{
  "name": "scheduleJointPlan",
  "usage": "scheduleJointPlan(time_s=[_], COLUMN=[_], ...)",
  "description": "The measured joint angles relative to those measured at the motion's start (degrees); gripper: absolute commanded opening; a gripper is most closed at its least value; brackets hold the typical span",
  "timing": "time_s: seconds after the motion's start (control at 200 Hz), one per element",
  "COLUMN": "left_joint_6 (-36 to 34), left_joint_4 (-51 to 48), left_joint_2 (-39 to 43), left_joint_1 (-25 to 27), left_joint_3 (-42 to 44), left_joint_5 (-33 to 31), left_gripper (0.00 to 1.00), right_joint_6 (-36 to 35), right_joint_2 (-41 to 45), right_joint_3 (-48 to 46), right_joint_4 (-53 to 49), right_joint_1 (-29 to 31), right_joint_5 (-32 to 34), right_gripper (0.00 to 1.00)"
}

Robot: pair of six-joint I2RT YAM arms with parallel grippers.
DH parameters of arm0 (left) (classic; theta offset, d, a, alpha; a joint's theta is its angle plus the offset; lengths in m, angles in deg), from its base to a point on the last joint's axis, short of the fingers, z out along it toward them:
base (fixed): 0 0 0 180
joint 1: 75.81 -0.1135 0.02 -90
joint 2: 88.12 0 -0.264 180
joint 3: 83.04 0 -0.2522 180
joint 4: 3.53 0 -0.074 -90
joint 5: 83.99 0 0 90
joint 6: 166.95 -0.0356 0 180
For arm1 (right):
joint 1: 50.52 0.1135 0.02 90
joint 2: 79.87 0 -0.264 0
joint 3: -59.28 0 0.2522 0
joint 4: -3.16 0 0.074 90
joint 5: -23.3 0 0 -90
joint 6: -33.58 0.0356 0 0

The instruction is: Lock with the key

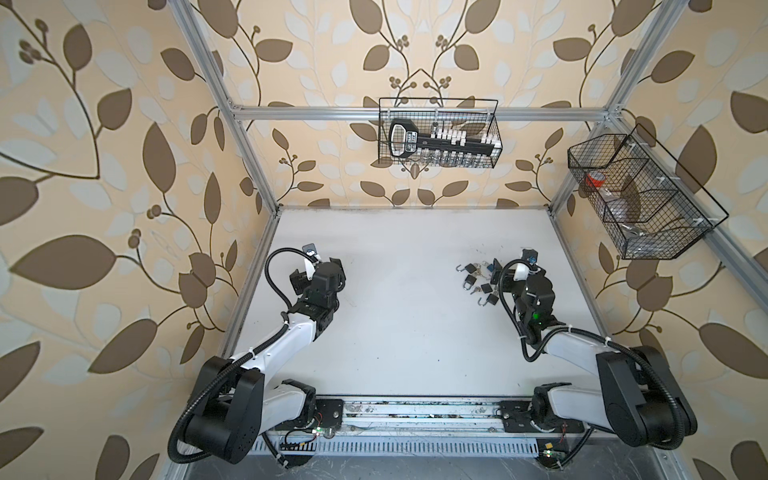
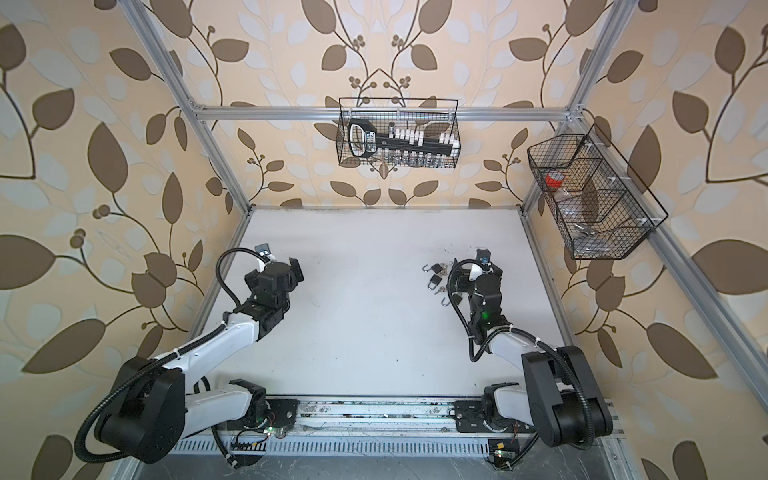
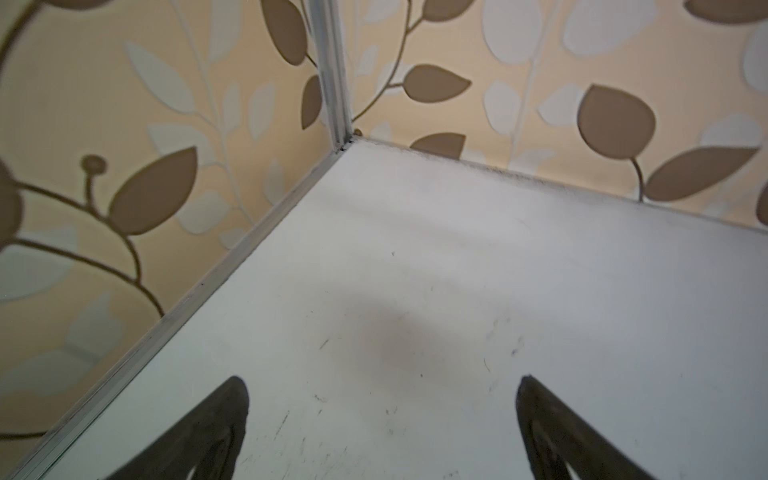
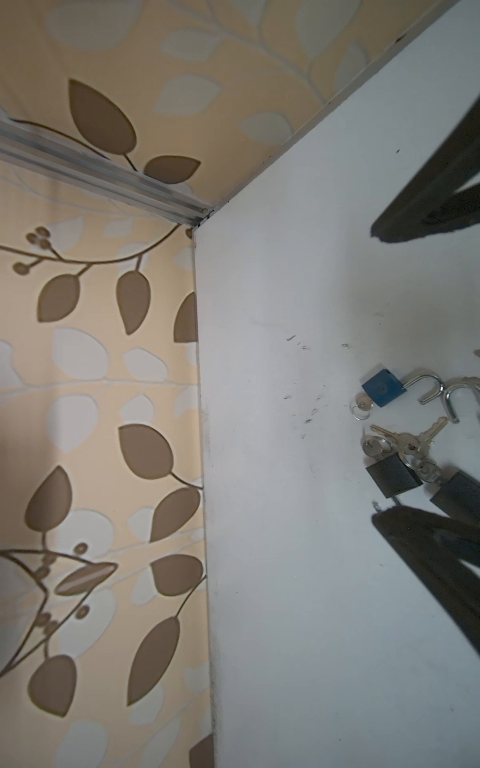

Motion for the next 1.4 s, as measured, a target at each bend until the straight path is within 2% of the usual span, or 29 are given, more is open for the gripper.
scheduleJointPlan(time_s=[0.13, 0.205, 0.415, 0.48, 0.555, 0.69, 0.89, 1.045, 1.125, 1.4], left_joint_6=[9.7, 13.2, 20.4, 22.1, 23.3, 24.2, 21.5, 18.2, 16.7, 15.0], left_joint_4=[-11.8, -17.0, -27.5, -29.8, -32.2, -34.2, -30.8, -25.2, -22.8, -19.9], left_joint_2=[0.2, 0.5, 1.8, 1.9, 1.9, 1.4, -2.7, -6.6, -7.0, -6.9], left_joint_1=[0.0, 0.0, 0.6, 3.3, 9.4, 20.3, 30.5, 31.8, 31.8, 31.0], left_joint_3=[-4.7, -5.2, -5.2, -5.3, -5.7, -7.5, -8.4, -8.4, -8.4, -8.5], left_joint_5=[-2.0, -1.4, 6.8, 8.7, 10.0, 13.2, 19.9, 28.6, 32.0, 36.1], left_gripper=[0.99, 0.99, 0.99, 0.99, 0.99, 0.99, 0.99, 0.99, 0.99, 0.99], right_joint_6=[12.2, 17.4, 27.4, 29.4, 30.9, 30.6, 26.1, 23.5, 22.6, 20.9], right_joint_2=[3.9, 4.8, 5.1, 5.1, 5.1, 3.8, 0.3, -5.1, -7.6, -16.5], right_joint_3=[5.0, 7.9, 10.7, 10.7, 10.9, 13.2, 18.6, 24.1, 26.1, 32.0], right_joint_4=[-13.6, -20.7, -35.5, -39.2, -43.6, -52.1, -60.5, -64.9, -66.2, -69.5], right_joint_1=[0.0, -0.2, 0.0, 0.5, 1.1, 1.2, 1.8, 1.8, 1.8, 1.7], right_joint_5=[5.2, 5.6, -3.9, -7.4, -11.1, -16.8, -18.7, -15.5, -13.7, -8.5], right_gripper=[1.0, 1.0, 1.0, 1.0, 1.0, 0.99, 0.89, 0.75, 0.7, 0.63])
